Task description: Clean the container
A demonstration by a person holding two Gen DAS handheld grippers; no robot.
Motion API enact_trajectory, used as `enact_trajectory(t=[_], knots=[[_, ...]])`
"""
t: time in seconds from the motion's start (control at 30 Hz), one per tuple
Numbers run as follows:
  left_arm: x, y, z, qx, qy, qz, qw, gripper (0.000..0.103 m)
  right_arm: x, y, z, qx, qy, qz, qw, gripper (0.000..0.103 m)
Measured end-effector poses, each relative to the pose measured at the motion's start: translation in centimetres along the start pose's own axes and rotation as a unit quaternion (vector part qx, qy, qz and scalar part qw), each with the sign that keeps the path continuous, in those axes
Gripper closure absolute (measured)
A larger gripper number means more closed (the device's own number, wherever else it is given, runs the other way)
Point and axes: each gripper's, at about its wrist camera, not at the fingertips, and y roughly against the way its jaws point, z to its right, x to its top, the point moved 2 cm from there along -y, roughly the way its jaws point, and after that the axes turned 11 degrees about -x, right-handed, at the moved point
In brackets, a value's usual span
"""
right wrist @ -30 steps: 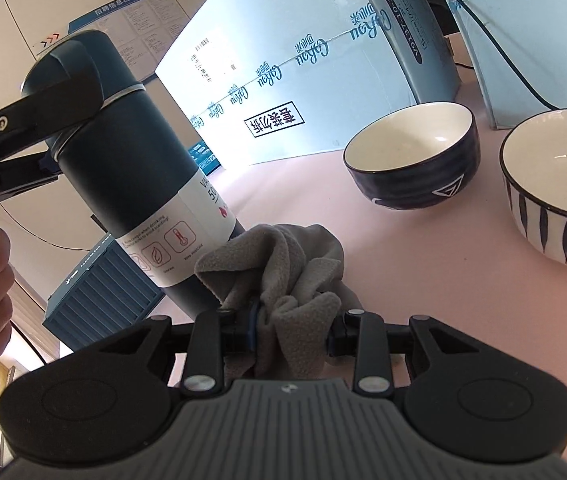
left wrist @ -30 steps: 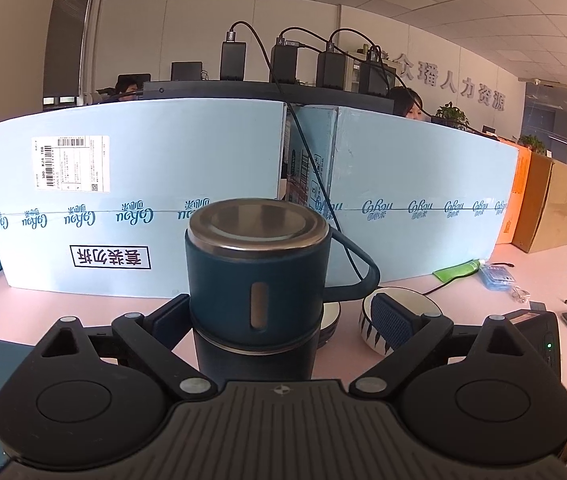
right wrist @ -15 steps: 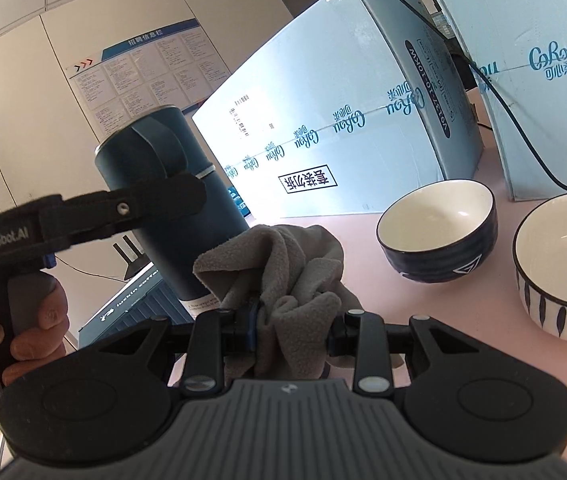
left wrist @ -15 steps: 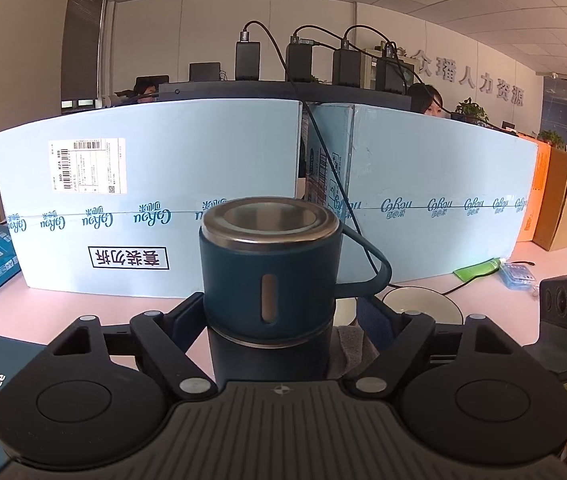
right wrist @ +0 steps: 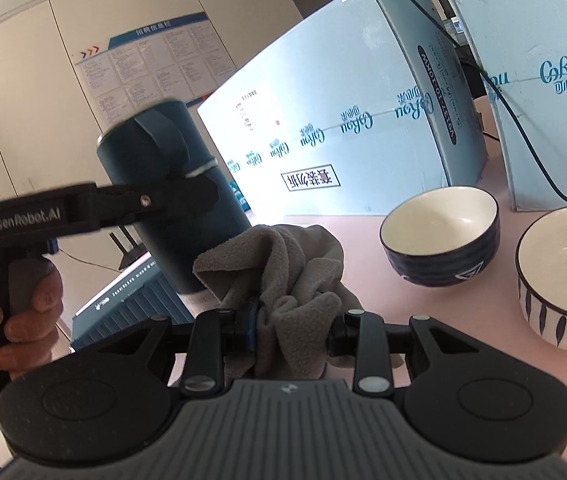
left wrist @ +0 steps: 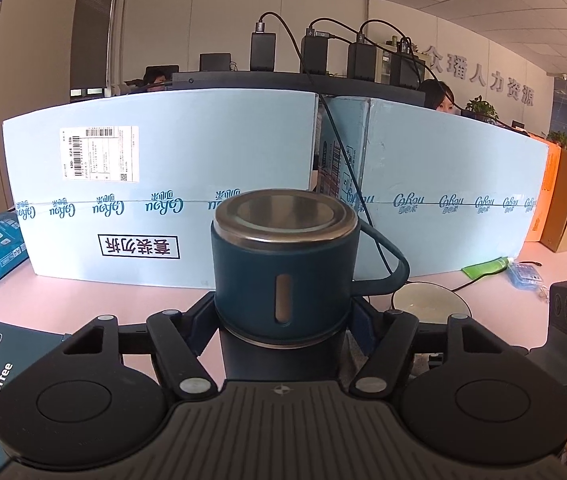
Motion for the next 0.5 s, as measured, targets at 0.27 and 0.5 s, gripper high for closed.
enact_trajectory(t=[0.27,0.5], knots=[[0.1,0.0,0.2,-0.005,-0.006,-0.004,1.0,0.04,-2.3,-1.4,0.1,-0.017,0.019,-0.056,0.998,0.069],[0.0,0.1,-0.2,-0.014,-0.005,-0.003,0.9999,0.04,-0.6,1.0,-0.6,-0.001,0.031,-0.002,1.0,0.069]])
